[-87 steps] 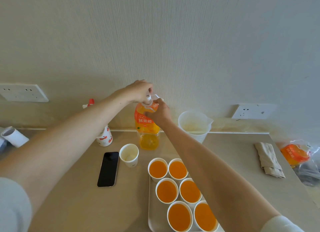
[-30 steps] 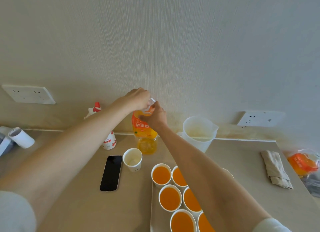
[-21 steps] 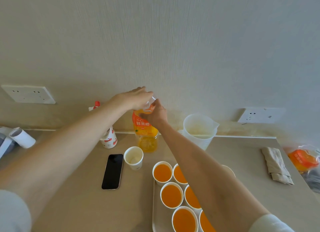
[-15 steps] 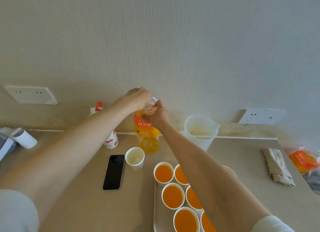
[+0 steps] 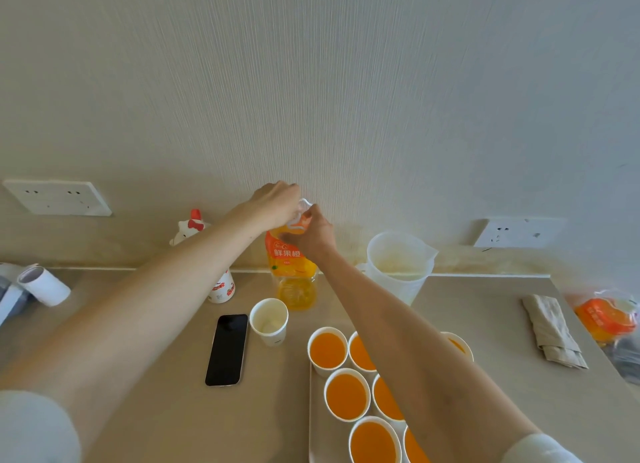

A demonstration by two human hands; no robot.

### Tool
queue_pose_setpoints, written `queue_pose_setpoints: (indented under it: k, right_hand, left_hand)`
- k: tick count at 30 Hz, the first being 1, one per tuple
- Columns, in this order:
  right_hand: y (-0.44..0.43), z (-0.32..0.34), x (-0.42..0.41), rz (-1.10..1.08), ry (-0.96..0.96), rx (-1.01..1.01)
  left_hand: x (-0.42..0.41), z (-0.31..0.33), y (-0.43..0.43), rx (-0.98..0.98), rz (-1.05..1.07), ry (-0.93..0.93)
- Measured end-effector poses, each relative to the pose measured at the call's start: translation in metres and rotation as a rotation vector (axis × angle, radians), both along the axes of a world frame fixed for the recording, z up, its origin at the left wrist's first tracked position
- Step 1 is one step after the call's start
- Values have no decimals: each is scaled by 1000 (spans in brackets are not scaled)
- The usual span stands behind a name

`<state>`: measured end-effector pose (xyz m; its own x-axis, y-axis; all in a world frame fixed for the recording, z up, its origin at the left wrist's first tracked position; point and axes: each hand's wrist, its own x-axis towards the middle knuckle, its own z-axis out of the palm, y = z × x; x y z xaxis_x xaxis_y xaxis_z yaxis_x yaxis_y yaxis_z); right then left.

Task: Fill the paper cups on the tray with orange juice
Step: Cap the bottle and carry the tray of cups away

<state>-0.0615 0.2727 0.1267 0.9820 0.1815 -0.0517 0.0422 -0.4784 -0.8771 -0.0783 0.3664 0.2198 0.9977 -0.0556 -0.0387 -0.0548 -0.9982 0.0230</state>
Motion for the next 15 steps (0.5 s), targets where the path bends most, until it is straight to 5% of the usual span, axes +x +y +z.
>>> queue_pose_setpoints:
  k: [15]
  right_hand:
    - [1, -1, 1, -11, 4, 5]
  left_hand:
    - [0, -4, 5, -7, -39, -31]
